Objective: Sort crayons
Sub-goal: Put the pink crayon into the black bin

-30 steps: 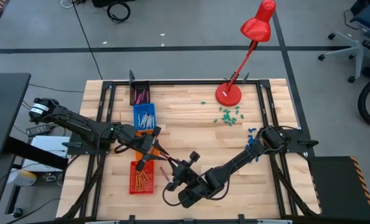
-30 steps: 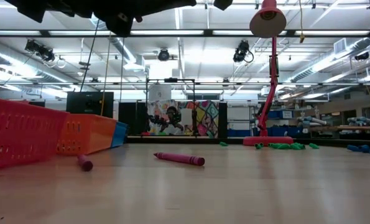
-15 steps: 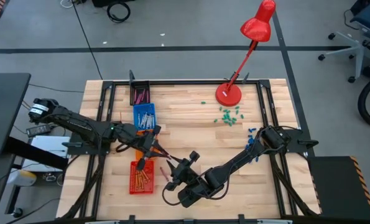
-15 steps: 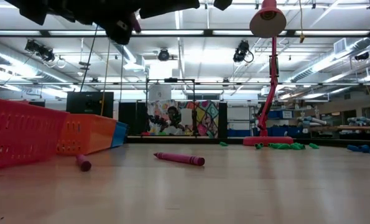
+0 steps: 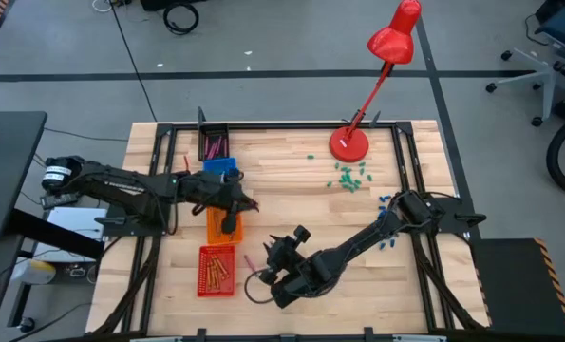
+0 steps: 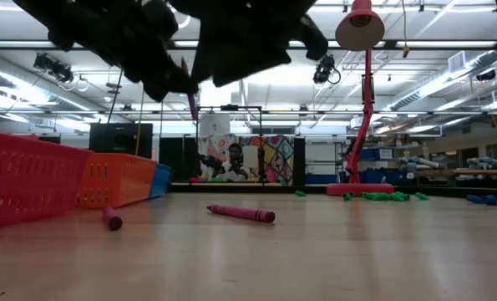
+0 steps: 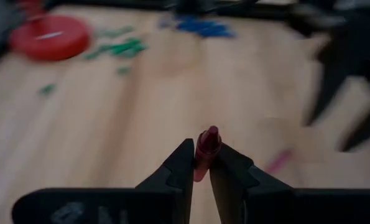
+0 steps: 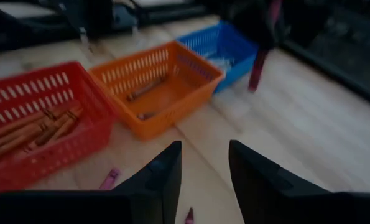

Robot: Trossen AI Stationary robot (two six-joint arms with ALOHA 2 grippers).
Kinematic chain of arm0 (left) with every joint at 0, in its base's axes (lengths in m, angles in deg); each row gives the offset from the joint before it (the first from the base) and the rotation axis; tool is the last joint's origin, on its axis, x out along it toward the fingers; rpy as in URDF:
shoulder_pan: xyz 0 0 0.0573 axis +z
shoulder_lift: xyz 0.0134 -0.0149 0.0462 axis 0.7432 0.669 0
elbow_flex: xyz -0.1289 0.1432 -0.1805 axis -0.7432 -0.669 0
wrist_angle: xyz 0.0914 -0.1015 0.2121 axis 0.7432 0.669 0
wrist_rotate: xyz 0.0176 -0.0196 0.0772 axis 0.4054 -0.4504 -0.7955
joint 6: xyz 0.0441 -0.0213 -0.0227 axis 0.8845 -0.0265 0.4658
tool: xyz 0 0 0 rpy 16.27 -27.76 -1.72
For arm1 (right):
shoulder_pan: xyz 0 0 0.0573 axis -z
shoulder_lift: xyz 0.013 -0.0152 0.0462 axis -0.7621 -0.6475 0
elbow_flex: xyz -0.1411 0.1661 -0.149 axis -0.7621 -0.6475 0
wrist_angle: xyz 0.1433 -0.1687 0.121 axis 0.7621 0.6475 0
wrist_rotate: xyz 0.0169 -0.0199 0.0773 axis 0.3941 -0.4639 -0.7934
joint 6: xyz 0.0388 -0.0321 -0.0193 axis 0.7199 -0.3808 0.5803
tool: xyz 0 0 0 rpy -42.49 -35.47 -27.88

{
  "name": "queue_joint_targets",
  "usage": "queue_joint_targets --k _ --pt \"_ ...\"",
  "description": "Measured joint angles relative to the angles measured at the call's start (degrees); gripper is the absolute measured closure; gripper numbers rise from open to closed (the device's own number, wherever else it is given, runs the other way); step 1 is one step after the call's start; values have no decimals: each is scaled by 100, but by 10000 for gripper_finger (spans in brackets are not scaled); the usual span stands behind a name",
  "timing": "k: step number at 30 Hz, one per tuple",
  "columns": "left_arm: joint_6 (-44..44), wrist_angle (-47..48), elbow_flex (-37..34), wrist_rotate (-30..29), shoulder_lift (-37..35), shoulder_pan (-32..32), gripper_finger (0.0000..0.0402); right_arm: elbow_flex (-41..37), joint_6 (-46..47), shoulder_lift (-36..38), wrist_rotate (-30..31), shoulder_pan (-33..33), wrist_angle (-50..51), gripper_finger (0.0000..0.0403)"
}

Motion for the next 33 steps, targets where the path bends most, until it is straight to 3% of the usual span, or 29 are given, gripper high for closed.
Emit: queue_joint_targets --k 6,10,33 --pt "-35 486 0 -811 0 618 348 0 91 0 -589 125 90 266" --pt "4 768 0 -1146 0 1128 347 0 83 0 -631 134 90 266" --pt "298 1146 0 -1091 -4 4287 347 0 25 0 -631 133 97 266"
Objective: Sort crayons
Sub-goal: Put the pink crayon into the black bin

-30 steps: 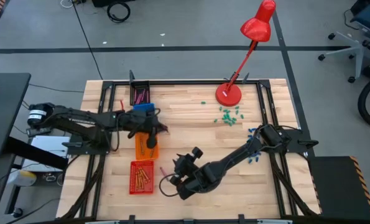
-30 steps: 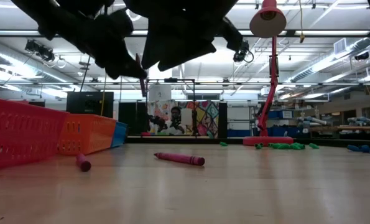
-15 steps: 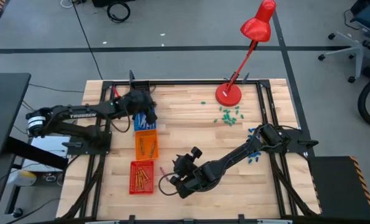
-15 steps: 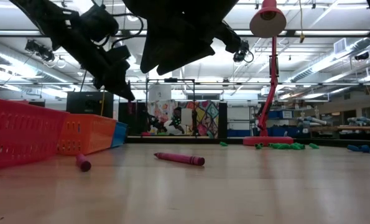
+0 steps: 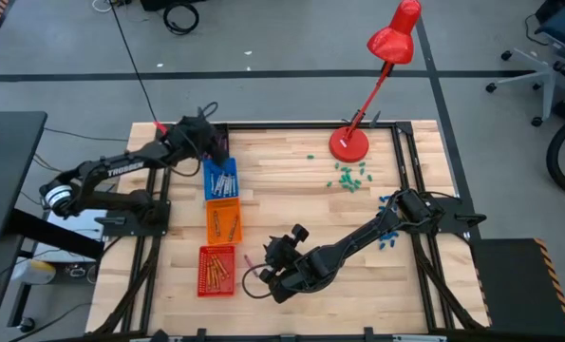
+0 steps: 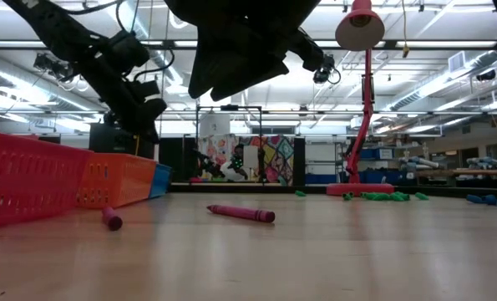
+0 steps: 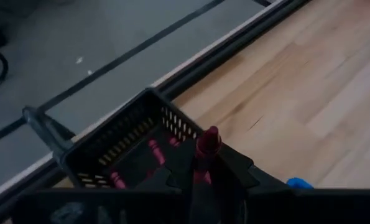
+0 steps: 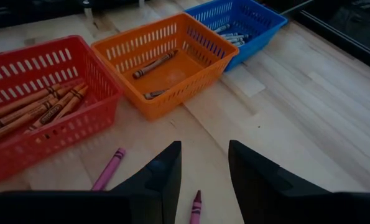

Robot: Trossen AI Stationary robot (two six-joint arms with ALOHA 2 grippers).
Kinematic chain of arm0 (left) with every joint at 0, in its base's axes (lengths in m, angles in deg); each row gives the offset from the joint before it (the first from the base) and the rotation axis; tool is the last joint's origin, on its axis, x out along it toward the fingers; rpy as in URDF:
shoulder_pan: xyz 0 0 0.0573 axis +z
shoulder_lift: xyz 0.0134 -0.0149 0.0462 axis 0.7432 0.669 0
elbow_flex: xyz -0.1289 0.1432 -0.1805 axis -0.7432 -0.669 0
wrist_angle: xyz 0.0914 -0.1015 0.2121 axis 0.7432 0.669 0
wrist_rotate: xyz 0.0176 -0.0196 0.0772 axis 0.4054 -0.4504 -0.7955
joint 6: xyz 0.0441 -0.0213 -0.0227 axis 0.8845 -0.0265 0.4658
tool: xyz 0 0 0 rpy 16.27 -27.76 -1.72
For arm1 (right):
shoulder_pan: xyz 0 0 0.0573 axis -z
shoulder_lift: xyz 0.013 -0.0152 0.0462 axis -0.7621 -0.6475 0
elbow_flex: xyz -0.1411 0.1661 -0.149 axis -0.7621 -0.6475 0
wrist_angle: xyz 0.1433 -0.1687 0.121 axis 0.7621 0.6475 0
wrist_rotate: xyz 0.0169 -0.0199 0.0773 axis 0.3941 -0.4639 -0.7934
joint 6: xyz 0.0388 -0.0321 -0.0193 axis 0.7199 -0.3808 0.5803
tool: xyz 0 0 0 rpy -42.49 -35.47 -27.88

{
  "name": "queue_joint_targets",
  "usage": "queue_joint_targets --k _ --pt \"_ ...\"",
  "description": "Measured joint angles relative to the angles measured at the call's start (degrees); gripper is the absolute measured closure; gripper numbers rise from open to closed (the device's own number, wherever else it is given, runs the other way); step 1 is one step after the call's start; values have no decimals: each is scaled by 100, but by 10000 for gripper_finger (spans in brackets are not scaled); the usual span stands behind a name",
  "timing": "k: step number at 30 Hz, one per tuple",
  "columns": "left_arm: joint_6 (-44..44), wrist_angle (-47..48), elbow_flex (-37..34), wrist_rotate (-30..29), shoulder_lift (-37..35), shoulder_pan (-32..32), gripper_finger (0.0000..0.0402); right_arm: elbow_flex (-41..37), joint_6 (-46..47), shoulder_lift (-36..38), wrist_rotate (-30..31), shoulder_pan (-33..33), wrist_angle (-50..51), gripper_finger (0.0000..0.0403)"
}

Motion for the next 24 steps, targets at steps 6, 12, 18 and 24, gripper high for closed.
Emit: queue_joint_targets --k 6,12,18,24 --pt "-75 153 0 499 173 568 347 0 0 0 0 0 -3 266" --pt "-131 124 0 934 735 941 347 0 0 0 -1 -2 -65 266" --pt "-126 23 18 1004 1239 1048 347 0 0 0 0 -2 -100 266" --pt "-131 48 27 1206 1489 1082 347 0 0 0 1 -3 -103 266"
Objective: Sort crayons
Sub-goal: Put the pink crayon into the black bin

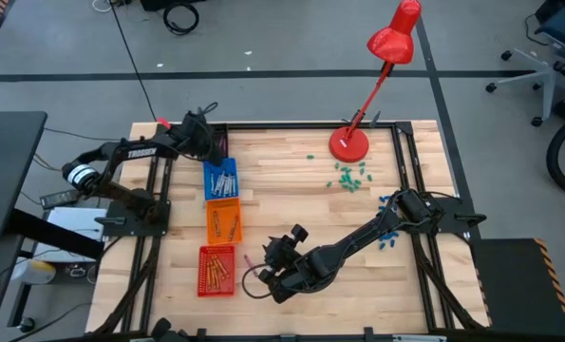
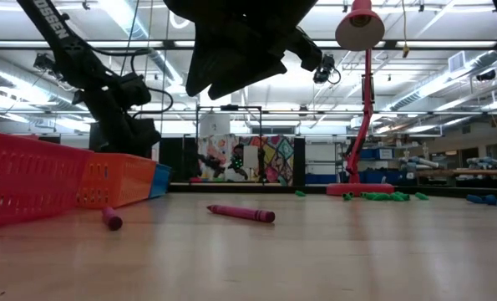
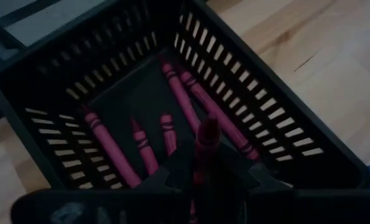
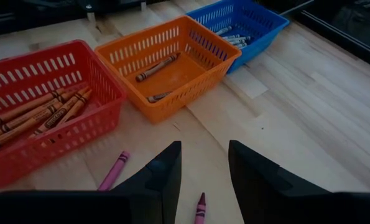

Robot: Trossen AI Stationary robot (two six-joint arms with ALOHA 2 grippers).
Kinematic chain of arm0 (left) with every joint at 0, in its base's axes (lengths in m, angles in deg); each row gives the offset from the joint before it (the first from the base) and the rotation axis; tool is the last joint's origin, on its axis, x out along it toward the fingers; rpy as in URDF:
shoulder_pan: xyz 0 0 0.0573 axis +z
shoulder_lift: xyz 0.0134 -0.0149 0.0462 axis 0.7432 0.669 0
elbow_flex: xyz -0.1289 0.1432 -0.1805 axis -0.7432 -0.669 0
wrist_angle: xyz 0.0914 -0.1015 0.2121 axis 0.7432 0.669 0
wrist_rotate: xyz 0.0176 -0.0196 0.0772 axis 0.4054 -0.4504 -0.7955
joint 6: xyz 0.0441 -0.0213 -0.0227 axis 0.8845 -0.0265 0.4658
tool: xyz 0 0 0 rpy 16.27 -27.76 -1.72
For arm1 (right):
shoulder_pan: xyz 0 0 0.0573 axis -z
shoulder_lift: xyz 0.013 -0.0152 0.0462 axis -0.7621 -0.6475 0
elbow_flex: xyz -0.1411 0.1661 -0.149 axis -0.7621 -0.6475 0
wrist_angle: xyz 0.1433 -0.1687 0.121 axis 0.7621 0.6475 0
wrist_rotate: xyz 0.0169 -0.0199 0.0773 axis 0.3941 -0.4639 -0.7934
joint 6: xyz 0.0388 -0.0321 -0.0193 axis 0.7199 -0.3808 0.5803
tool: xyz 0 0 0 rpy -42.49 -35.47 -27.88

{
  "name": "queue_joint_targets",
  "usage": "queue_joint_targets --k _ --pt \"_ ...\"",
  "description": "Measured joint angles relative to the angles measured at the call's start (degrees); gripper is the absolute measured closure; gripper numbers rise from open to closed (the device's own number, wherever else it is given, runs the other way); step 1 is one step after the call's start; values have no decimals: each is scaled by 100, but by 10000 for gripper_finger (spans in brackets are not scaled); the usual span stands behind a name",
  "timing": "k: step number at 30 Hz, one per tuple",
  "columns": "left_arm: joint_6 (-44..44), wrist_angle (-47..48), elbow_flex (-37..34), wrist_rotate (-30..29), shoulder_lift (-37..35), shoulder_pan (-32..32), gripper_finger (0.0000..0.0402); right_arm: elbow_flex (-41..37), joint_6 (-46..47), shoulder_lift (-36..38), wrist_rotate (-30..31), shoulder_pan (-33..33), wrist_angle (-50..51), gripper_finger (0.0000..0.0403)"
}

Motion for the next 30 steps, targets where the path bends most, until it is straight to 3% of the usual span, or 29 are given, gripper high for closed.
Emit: queue_joint_targets --k 10,30 --pt "-17 87 -5 380 6 2 347 0 0 0 2 -1 0 266" --pt "62 3 -22 316 17 2 338 0 17 0 15 1 0 266"
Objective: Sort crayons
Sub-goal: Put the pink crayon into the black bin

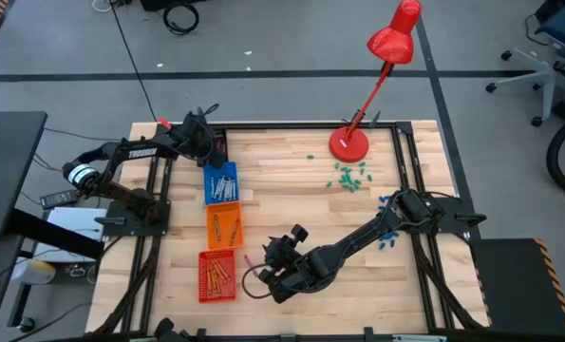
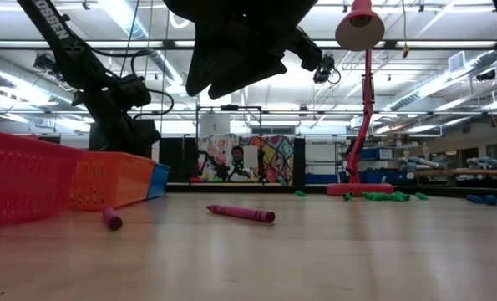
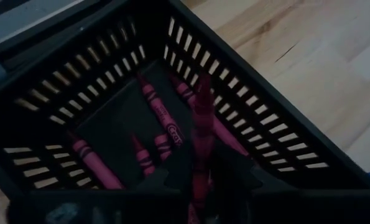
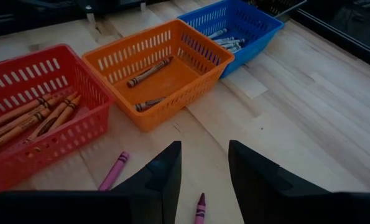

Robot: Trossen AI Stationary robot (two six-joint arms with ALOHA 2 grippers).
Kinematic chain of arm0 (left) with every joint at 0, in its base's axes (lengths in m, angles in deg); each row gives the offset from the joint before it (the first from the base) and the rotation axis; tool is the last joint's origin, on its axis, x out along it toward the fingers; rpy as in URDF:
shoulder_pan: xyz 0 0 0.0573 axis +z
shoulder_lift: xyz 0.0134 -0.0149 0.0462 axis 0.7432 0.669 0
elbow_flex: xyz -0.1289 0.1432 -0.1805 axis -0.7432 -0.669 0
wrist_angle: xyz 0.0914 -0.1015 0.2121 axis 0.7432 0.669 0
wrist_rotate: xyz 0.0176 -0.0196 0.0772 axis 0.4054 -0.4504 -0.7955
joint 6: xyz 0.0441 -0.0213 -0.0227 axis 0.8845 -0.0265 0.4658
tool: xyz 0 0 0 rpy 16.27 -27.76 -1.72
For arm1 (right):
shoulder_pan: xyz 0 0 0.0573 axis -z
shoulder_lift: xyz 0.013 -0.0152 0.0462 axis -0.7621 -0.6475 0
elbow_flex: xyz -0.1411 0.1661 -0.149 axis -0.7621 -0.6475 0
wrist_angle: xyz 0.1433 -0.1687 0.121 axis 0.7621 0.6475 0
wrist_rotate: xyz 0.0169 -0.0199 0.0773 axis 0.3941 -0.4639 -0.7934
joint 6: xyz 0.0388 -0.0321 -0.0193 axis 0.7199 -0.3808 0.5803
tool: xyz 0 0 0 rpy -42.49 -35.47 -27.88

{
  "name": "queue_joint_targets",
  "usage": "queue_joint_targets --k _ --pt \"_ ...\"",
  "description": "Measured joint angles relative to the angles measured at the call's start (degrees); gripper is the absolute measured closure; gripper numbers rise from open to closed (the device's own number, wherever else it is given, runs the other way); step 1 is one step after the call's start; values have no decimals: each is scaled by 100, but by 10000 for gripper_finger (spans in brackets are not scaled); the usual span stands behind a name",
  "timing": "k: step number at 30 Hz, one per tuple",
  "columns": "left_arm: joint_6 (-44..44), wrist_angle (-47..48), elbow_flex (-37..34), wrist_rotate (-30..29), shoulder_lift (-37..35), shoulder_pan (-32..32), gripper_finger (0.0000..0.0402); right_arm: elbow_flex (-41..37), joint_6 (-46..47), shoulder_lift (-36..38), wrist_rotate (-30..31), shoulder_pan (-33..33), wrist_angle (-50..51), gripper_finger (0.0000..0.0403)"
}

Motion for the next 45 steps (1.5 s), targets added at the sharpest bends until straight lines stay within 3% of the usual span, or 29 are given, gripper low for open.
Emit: queue_joint_targets --k 11,16,22,32,39,45 --pt "63 -14 0 -6 -31 -2 243 0 2 0 -11 0 2 266" --pt "67 -105 0 -6 -341 -17 238 0 133 0 -194 19 49 266" --pt "35 -127 0 -12 -990 -140 237 -7 481 0 -1050 164 379 266" --pt "-16 -176 2 129 -1669 -1399 237 -445 657 -63 -2511 308 163 266" --pt "-64 -190 7 132 -1873 -2242 237 -583 717 -61 -2868 313 233 266" --pt "481 -207 7 129 -1992 -2953 237 -914 864 -59 -2971 260 166 266"
